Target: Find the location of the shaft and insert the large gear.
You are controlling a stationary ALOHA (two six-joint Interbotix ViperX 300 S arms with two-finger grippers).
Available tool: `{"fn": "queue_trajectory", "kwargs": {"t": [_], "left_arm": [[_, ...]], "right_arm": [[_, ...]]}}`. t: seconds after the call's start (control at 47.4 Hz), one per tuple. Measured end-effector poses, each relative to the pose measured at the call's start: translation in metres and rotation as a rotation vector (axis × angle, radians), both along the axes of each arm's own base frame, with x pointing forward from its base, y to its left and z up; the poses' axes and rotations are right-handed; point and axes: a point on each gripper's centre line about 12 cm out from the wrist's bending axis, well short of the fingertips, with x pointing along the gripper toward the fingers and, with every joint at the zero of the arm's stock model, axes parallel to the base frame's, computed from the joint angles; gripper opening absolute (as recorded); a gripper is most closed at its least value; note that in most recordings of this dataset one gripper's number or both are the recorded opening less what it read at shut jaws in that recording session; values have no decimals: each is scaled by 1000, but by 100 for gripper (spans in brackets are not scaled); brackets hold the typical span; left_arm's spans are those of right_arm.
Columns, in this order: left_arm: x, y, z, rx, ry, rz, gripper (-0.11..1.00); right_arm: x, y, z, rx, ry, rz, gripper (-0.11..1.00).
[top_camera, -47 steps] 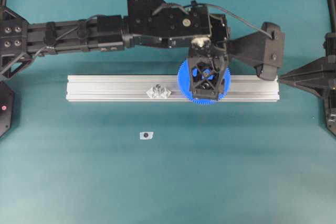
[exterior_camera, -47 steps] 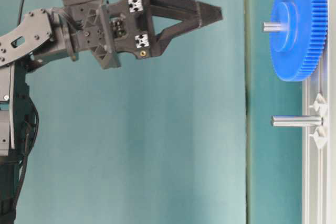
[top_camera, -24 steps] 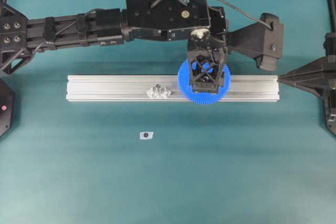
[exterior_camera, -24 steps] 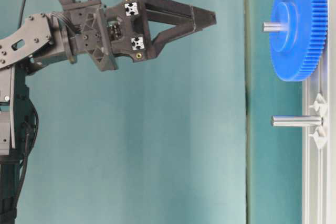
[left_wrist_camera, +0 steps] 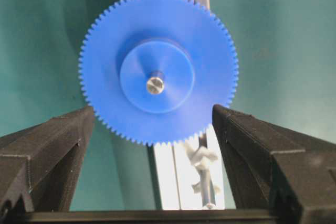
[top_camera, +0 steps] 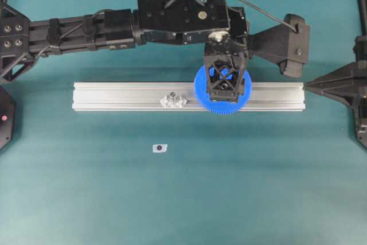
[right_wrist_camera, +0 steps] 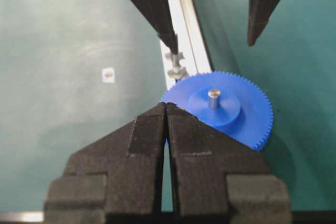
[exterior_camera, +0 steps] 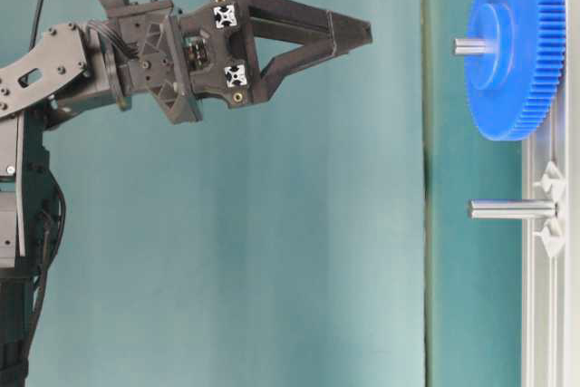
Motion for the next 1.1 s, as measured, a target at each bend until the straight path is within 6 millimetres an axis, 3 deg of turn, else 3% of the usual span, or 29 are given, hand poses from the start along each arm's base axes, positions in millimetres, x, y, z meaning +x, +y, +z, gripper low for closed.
{"fn": "queue_trajectory", "kwargs": {"t": [1.098], "left_arm": [[-2, 0, 0, -1, 12, 0, 87]], "right_arm": [[0, 0, 0, 0, 0, 0, 1]]}}
